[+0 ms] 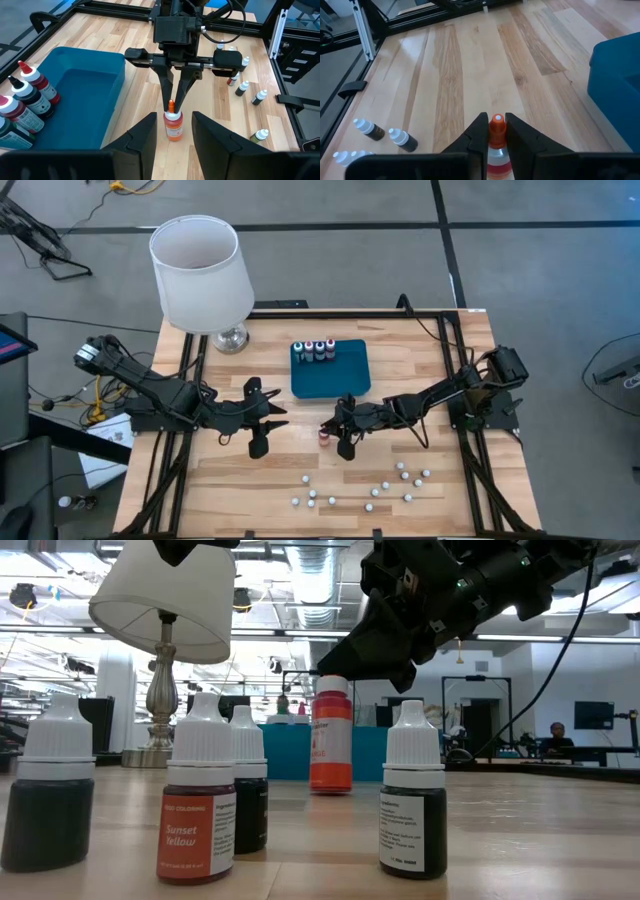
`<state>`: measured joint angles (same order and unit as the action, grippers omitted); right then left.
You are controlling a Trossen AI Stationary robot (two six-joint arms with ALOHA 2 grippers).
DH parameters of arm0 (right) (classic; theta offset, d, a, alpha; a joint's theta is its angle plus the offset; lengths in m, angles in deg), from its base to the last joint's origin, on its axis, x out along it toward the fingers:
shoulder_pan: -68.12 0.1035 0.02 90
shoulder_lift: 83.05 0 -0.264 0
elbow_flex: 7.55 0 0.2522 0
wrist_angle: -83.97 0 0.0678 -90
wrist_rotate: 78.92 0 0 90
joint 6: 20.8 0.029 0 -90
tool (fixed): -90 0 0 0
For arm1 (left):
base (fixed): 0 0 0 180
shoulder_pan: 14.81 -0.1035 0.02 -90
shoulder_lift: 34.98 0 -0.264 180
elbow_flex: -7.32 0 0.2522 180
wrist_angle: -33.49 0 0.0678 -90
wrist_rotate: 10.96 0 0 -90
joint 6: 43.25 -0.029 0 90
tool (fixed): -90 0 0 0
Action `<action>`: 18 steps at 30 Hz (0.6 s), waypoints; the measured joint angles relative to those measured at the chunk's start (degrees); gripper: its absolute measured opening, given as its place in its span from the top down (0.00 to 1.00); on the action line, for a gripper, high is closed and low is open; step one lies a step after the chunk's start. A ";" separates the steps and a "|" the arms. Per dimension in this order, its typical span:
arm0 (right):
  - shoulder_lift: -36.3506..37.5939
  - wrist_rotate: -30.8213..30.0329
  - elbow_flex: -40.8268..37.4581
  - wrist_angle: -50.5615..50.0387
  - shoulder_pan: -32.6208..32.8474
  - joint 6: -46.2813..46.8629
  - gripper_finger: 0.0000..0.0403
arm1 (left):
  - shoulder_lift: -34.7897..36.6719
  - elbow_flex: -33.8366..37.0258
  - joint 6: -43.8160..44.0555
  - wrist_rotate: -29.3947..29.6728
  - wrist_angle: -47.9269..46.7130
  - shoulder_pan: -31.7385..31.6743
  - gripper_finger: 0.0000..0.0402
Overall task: Pick & Place food coloring
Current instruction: Put the large orange food coloring bottle into the bin
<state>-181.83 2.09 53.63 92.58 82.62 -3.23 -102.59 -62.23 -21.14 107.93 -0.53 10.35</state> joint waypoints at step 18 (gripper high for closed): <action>0.00 0.00 0.00 -0.02 0.00 0.02 0.88 | 0.00 0.00 0.00 0.00 -0.02 0.00 0.72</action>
<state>-181.83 2.09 53.63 92.56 82.62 -3.21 -102.59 -62.23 -21.14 107.93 -0.54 10.34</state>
